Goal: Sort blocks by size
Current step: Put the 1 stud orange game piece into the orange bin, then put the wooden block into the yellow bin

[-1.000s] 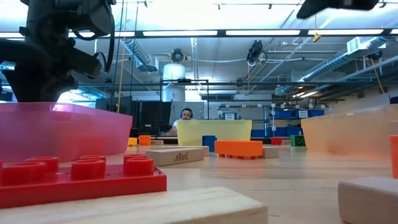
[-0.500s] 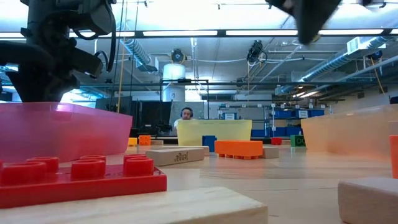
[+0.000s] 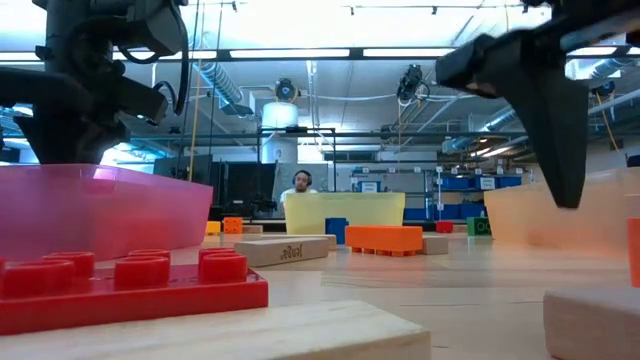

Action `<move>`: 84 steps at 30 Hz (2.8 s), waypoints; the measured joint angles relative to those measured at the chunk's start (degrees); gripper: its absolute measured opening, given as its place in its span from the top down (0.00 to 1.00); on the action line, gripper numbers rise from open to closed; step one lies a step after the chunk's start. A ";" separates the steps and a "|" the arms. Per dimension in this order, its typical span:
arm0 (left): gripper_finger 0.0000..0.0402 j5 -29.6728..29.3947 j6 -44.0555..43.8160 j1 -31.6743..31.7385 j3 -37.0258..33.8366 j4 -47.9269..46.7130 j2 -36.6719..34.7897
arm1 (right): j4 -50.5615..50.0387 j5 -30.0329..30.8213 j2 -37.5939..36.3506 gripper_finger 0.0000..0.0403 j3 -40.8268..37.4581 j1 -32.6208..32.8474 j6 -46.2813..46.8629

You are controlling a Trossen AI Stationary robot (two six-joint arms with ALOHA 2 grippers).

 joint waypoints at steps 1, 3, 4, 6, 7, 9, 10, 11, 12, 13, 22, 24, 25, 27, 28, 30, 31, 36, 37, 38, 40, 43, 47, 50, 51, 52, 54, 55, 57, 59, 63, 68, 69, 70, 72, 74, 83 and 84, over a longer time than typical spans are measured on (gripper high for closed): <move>0.50 0.00 0.00 -0.01 -0.01 0.16 0.02 | -0.21 0.07 0.27 0.38 -0.04 0.12 -0.54; 0.50 0.01 0.00 -0.01 -0.02 0.72 0.00 | 0.23 0.08 1.14 0.38 -0.05 0.26 -1.45; 0.50 0.02 -0.02 -0.01 -0.02 1.22 0.00 | 0.51 0.07 1.47 0.38 -0.23 0.35 -1.59; 0.50 0.02 -0.05 0.00 -0.02 1.52 0.00 | 0.65 -0.05 2.28 0.39 -0.30 0.42 -1.80; 0.50 0.02 -0.19 0.01 -0.02 1.84 0.00 | 0.65 -0.21 2.81 0.40 -0.32 0.48 -1.83; 0.50 0.04 -0.60 -0.01 -0.01 2.52 0.00 | 0.87 -0.64 3.52 0.41 -0.32 0.60 -1.81; 0.49 0.06 -0.67 -0.01 0.00 2.51 0.00 | 1.21 -0.79 3.87 0.42 -0.32 0.62 -1.75; 0.49 0.07 -0.83 -0.01 0.00 2.38 0.00 | 1.74 -0.79 3.99 0.44 -0.34 0.64 -1.63; 0.49 0.04 -0.88 0.00 0.00 2.37 0.00 | 1.93 -0.67 4.16 0.45 -0.38 0.75 -1.63; 0.49 0.04 -1.02 -0.01 0.00 2.41 0.00 | 2.36 -0.19 4.48 0.47 -0.38 0.75 -1.58; 0.49 0.12 -1.09 -0.01 0.00 1.72 -1.37 | 2.51 0.09 5.04 0.74 -0.28 0.79 2.96; 0.49 0.46 -1.11 0.01 0.18 1.38 -2.19 | 2.30 -0.17 5.04 0.74 -0.13 0.75 3.61; 0.49 0.44 -1.09 -0.01 0.35 1.24 -2.74 | 2.16 -0.43 5.07 0.74 0.04 0.75 3.90; 0.49 0.59 -1.11 -0.03 1.02 0.35 -3.83 | 1.24 -0.62 5.23 0.74 0.93 0.62 4.94; 0.49 0.59 -1.11 -0.03 1.25 0.08 -4.57 | 0.35 -0.20 5.09 0.74 1.33 0.48 5.77; 0.49 0.55 -1.11 -0.02 1.80 -0.31 -5.94 | -1.91 2.12 3.91 0.74 1.92 -0.09 9.00; 0.49 0.43 -1.09 -0.01 2.10 -0.37 -6.65 | -2.61 3.87 2.79 0.74 2.16 -0.50 11.39; 0.50 0.17 -1.11 -0.01 3.09 -0.85 -9.64 | -5.18 19.92 -4.75 0.74 1.70 -1.74 26.69; 0.49 0.17 -1.11 -0.01 3.26 -0.91 -10.03 | -6.15 24.07 -6.52 0.74 1.53 -1.74 30.44; 0.50 0.15 -1.09 -0.01 3.37 -0.92 -10.32 | -7.45 28.19 -8.37 0.74 1.34 -1.71 34.86; 0.50 0.15 -1.06 -0.01 3.51 -0.86 -10.61 | -12.08 34.81 -11.80 0.74 1.08 -1.79 45.82; 0.50 0.15 -0.43 -0.01 3.54 -0.75 -10.60 | -22.66 38.20 -16.13 0.74 0.29 -3.09 66.23; 0.50 0.09 0.31 -0.01 3.54 -0.51 -10.60 | -31.50 33.36 -21.88 0.74 -4.00 -6.85 86.32; 0.50 0.02 0.33 -0.01 3.54 -0.50 -10.60 | -27.60 26.31 -27.86 0.74 -11.99 -11.41 88.51; 0.50 0.02 0.35 -0.01 3.54 -0.44 -10.60 | -26.25 23.50 -29.79 0.74 -14.87 -12.87 89.08; 0.50 0.01 0.32 -0.01 3.54 -0.34 -10.58 | -25.40 20.81 -31.60 0.74 -17.85 -14.16 89.82; 0.50 -0.31 0.16 -0.01 3.54 0.16 -10.58 | -21.94 15.53 -35.23 0.74 -24.06 -16.05 91.83; 0.50 -0.51 0.13 -0.01 3.54 0.70 -10.56 | -18.90 13.56 -37.23 0.74 -27.00 -16.98 92.42; 0.50 -1.28 0.12 -0.01 3.54 2.52 -10.56 | -12.94 9.22 -41.26 0.74 -32.97 -18.39 92.57; 0.50 -1.49 0.28 -0.01 3.54 4.21 -10.56 | -7.54 6.22 -44.47 0.74 -38.70 -19.42 92.71; 0.50 -1.51 0.32 -0.01 3.54 6.86 -10.56 | -1.46 1.03 -48.30 0.74 -47.56 -20.19 94.78; 0.50 -1.51 -0.75 -0.01 3.54 7.36 -10.56 | 0.86 -1.23 -49.02 0.73 -52.73 -20.38 97.84; 0.50 -1.51 -1.30 -0.01 3.54 7.36 -10.56 | 0.87 -1.26 -48.95 0.70 -52.87 -20.36 97.07; 0.50 -1.65 -1.76 -0.01 3.54 7.36 -10.56 | 0.79 -1.25 -48.93 0.65 -52.91 -20.34 96.04; 0.50 -2.05 -2.57 -0.01 3.54 7.34 -10.56 | 0.70 -1.14 -48.93 0.52 -52.91 -20.34 94.63; 0.50 -2.26 -2.73 0.01 3.54 7.34 -10.56 | 0.70 -1.14 -49.10 0.40 -52.91 -20.34 93.62; 0.50 -2.99 -3.09 -0.01 3.54 7.70 -10.56 | 0.46 -0.85 -49.41 0.08 -51.68 -20.32 90.82; 0.50 -2.99 -4.09 -0.01 3.54 8.09 -10.54 | 0.45 -0.28 -49.41 0.07 -51.33 -20.32 90.07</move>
